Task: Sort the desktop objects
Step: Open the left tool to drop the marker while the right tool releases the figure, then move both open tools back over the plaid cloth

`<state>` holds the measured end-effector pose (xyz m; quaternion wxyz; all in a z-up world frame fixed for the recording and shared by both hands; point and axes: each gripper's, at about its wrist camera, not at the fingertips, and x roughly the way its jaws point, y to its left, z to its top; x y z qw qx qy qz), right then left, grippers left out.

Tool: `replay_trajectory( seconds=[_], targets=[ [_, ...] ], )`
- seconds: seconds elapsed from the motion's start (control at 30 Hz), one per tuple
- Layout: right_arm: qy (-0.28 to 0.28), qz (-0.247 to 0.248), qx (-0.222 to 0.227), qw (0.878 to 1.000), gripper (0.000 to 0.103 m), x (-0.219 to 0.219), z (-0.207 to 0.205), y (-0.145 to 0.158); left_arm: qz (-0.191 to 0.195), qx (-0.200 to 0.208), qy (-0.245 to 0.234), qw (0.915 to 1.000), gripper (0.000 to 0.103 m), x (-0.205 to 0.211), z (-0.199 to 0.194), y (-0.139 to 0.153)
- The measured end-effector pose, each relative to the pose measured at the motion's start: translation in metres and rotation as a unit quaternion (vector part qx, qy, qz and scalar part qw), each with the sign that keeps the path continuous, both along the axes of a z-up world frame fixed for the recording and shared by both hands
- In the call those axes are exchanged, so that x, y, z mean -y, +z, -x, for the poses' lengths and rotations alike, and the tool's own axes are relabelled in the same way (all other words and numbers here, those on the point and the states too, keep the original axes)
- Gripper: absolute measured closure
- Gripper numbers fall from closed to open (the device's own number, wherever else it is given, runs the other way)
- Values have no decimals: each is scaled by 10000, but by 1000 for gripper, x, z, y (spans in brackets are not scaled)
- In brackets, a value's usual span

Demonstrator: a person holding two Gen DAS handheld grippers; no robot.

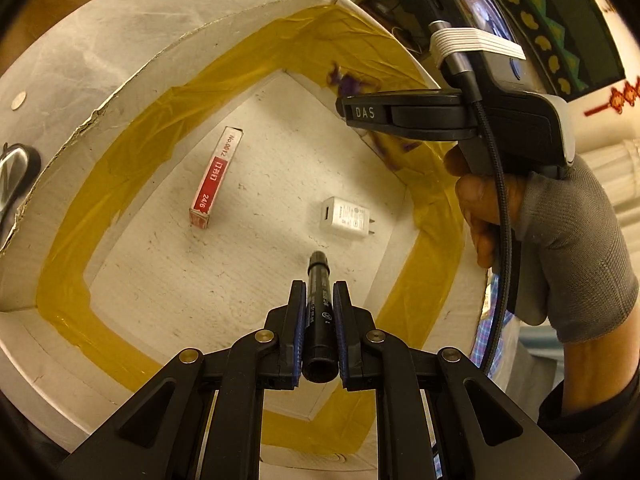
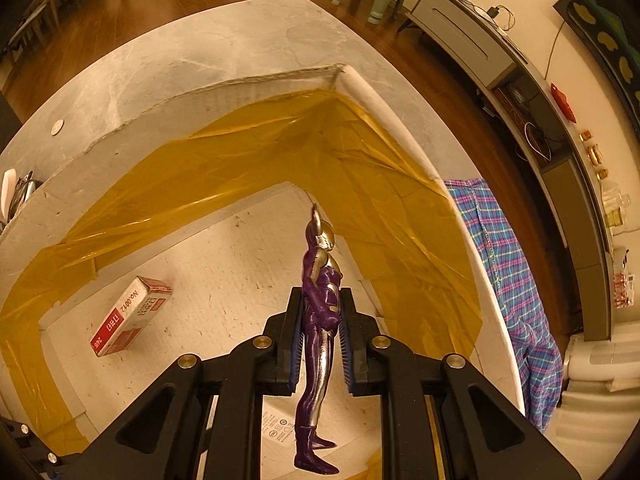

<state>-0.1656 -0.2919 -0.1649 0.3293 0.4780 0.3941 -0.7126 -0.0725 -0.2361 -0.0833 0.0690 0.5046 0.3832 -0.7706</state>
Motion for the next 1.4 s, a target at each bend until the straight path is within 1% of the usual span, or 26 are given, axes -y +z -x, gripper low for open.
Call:
replay_trajectory(
  seconds=[0.1,0.33,0.4,0.5,0.57,0.7,0.8,0.83,0.9,0.97,1.07,1.1,1.13,1.2,1.27,1.4],
  targets=[
    [-70,86,-17,9999,78,-3,0,4,5,-19,8,10000,86,3,-3,-1],
    [-101,180,2,9998,76,-11,-7,13,68,-120,147,9998,83,12,-15,6],
    [-99,211,23,9997,72,-14,-8,15,66,-147,188,9997,82,18,-20,10],
    [-67,211,47,9997,69,-21,-19,20,75,-169,228,9996,81,24,-28,18],
    [-61,230,68,9997,67,-27,-23,23,90,-205,222,9995,81,19,-27,21],
    [-108,505,94,9986,66,-45,-33,38,296,-339,196,9988,81,9,-31,36],
    [-163,895,118,9958,63,-62,-44,56,674,-515,211,9962,80,0,-38,54],
    [-174,1029,104,9945,61,-68,-50,62,777,-571,208,9951,78,-3,-40,59],
    [-206,1297,13,9913,54,-82,-61,77,1041,-728,205,9917,74,-11,-45,72],
    [-262,1571,-127,9872,51,-99,-74,92,1297,-906,171,9873,73,-21,-49,85],
    [-330,1869,-369,9811,51,-123,-93,109,1670,-1123,69,9795,71,-38,-53,100],
    [-368,1976,-462,9785,51,-132,-100,115,1825,-1205,-1,9758,71,-46,-54,106],
    [-413,2081,-553,9757,51,-141,-105,120,1901,-1256,-44,9737,71,-51,-55,109],
    [-563,2351,-744,9675,50,-163,-116,131,2123,-1416,-231,9666,71,-65,-57,117],
    [-739,2599,-828,9592,50,-187,-125,138,2257,-1546,-458,9607,70,-81,-56,120],
    [-1208,2993,-888,9423,48,-233,-133,137,2509,-1773,-911,9473,69,-115,-56,129]
  ],
)
